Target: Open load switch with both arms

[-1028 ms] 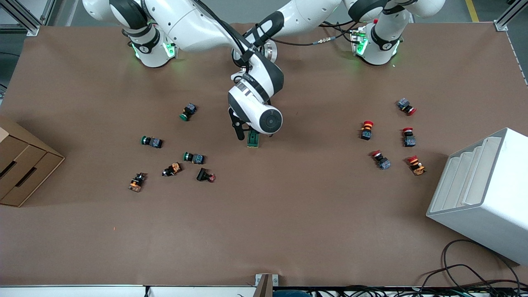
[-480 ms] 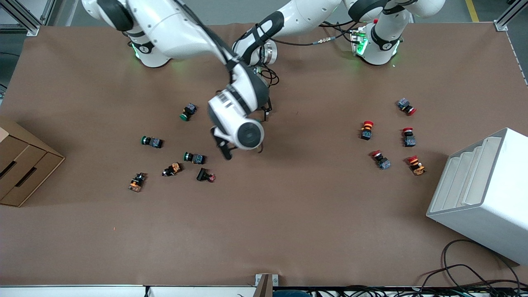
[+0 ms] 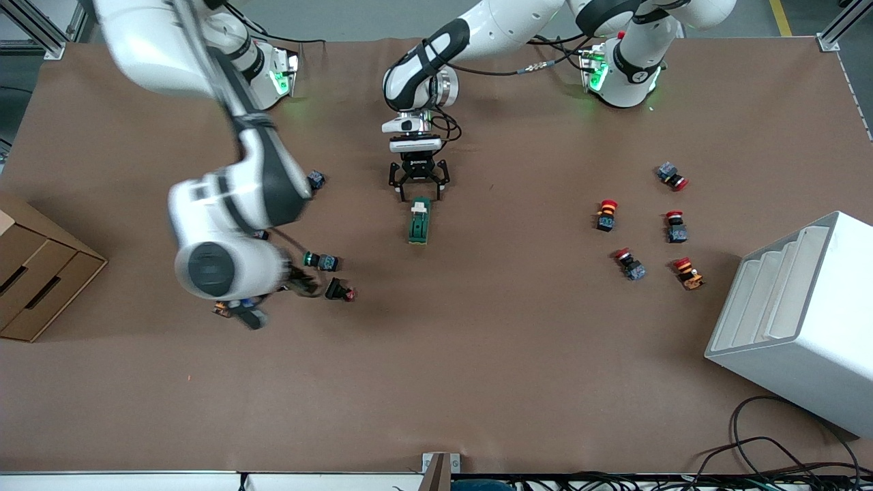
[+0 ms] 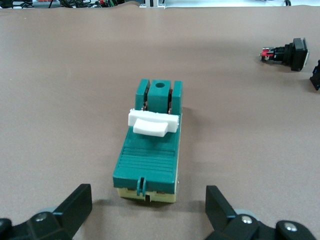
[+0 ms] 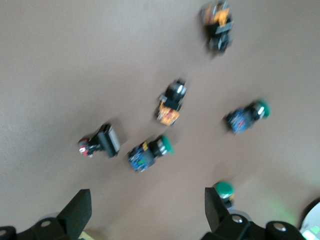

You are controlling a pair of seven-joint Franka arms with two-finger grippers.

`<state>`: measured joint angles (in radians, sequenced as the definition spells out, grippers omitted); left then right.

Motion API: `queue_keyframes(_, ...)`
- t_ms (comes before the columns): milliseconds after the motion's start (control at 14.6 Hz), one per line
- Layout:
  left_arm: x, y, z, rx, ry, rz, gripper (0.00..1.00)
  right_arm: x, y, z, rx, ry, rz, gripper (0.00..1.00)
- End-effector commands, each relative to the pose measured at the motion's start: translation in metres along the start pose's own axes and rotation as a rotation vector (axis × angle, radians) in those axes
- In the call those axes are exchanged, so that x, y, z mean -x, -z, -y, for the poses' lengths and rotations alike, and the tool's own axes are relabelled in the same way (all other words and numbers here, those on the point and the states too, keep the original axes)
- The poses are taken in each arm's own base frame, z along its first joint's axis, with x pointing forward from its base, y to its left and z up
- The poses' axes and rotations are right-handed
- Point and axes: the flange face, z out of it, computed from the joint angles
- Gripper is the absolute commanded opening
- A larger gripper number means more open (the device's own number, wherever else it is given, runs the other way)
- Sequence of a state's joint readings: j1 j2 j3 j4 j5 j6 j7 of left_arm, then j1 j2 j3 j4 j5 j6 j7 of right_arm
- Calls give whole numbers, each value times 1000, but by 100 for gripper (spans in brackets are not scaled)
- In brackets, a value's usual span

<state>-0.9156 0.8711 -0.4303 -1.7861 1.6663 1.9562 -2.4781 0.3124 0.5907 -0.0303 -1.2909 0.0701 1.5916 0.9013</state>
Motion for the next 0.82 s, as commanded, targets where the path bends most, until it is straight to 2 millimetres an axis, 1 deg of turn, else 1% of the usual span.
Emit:
queue_keyframes(0,24,-12,4,1,1,32,100,-15,36,-67,-37,200,-12,100)
queue_keyframes(69,23,-13,3,1,3,31,100,-29,48,-94,-53,282,-20,100)
queue_keyframes(137,22,-12,3,2,4,31,100,-48,59,-127,-66,372,-32,100)
queue_keyframes(274,21,-13,3,-1,6,30,100,-67,79,-179,-62,520,-65,100)
queue_keyframes(411,18,-14,1,1,10,28,100,-74,99,-215,-30,603,-85,100)
queue_keyframes(548,17,-13,1,0,14,29,100,-76,118,-244,-25,638,-98,100)
queue_keyframes(617,17,-13,0,0,15,29,100,-78,125,-255,-25,649,-94,100)
queue_keyframes(754,17,-13,0,-1,16,30,100,-80,146,-268,-11,636,-122,100)
